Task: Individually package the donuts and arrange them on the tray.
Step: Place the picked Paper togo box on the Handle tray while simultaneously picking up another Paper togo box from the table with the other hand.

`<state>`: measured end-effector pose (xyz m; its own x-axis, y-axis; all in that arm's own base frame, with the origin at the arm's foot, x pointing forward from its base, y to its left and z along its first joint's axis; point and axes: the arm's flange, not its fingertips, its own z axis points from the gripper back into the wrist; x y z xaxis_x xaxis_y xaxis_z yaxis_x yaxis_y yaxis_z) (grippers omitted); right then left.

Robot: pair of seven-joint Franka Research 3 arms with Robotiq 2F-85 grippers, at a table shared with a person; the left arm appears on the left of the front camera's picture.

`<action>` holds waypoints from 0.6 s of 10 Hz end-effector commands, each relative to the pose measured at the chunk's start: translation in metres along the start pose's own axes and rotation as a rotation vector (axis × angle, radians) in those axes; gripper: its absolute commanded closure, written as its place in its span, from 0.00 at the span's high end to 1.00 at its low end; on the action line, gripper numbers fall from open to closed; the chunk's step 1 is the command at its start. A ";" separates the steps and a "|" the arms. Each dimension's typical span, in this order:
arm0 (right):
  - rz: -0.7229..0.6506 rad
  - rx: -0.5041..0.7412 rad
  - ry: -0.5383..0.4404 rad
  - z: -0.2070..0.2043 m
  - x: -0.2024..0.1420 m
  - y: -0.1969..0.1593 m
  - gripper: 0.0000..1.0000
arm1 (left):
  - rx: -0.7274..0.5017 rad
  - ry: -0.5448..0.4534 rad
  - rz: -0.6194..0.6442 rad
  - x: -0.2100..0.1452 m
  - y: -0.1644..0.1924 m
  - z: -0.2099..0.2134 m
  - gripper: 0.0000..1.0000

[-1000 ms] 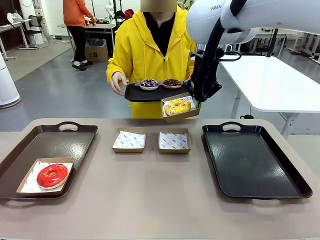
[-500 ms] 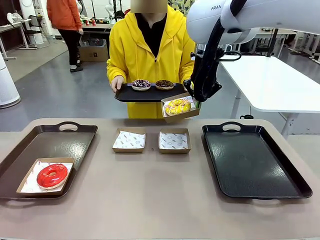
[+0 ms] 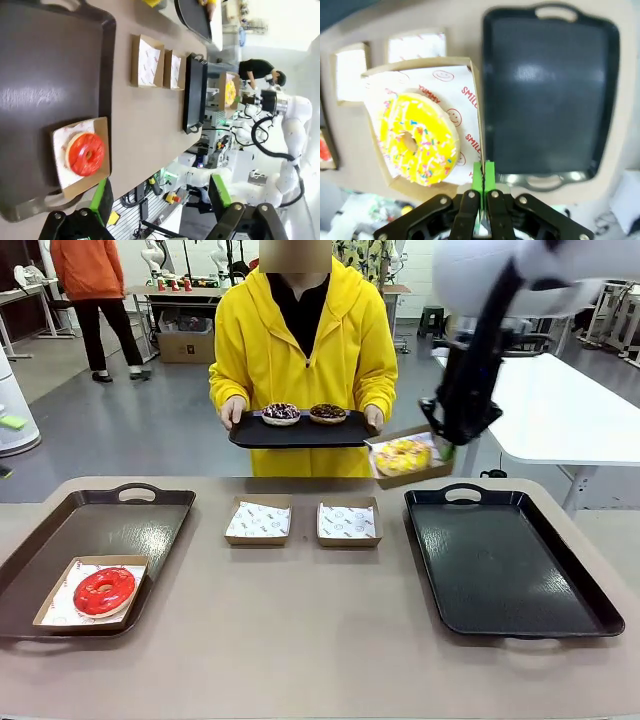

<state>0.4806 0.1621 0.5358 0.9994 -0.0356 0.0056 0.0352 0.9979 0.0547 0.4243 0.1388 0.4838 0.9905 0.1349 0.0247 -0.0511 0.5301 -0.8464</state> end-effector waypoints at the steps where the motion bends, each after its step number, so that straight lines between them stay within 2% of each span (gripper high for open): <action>1: 0.023 0.037 0.002 -0.007 -0.038 -0.040 0.01 | 0.120 0.047 -0.014 0.023 -0.037 -0.017 1.00; 4: 0.047 0.012 -0.015 -0.015 -0.071 -0.070 0.01 | 0.354 0.070 -0.040 0.053 -0.095 -0.075 1.00; 6: -0.012 0.000 -0.013 -0.026 -0.085 -0.081 0.01 | 0.477 0.088 -0.069 0.068 -0.115 -0.126 1.00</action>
<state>0.3985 0.0910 0.5126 0.9997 -0.0256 -0.0063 0.0259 0.9984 0.0503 0.5021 -0.0068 0.5219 0.9993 0.0227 0.0305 -0.0012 0.8212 -0.5706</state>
